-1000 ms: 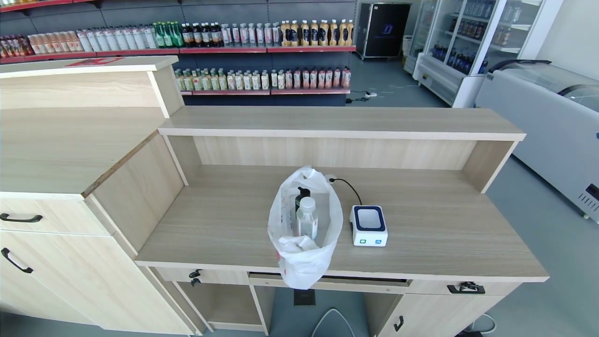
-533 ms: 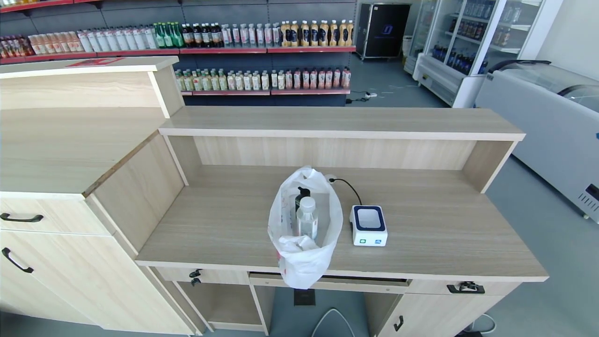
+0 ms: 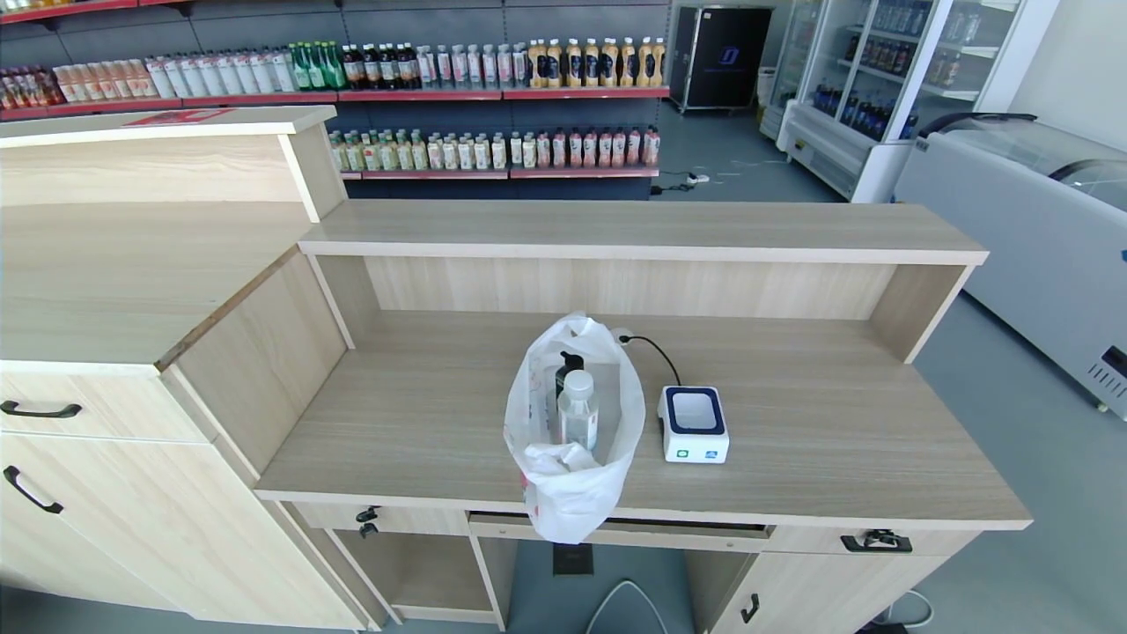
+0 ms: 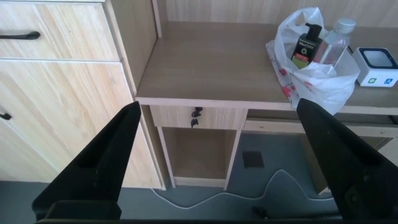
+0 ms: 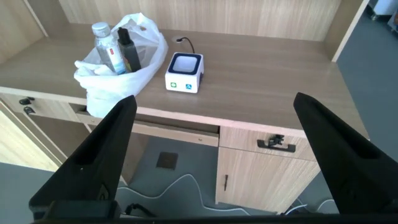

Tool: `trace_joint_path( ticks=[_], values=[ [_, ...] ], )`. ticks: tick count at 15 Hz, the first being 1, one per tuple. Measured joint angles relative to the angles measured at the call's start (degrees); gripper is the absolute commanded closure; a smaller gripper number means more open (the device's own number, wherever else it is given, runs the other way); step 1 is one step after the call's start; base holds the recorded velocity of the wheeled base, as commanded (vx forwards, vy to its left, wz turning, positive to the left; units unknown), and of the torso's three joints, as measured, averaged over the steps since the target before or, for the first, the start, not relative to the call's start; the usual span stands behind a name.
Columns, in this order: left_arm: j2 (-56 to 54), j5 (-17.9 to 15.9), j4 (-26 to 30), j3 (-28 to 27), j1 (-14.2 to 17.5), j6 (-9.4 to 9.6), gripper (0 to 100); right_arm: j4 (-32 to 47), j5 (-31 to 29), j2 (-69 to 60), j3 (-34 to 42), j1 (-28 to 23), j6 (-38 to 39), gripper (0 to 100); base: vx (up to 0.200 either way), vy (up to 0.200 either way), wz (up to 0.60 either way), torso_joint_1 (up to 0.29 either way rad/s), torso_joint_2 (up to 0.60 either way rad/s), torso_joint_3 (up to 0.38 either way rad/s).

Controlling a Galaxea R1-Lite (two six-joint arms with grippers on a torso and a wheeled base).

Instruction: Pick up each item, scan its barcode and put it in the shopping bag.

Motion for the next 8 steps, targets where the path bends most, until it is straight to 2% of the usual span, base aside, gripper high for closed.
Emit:
trace_joint_path(
  ticks=[8],
  values=[
    [0.0,0.0,0.0,0.0,0.0,0.00,0,0.0,-0.1,0.0,0.0,0.0,0.0,0,0.000,0.000,0.00,0.000,0.00,0.000]
  ],
)
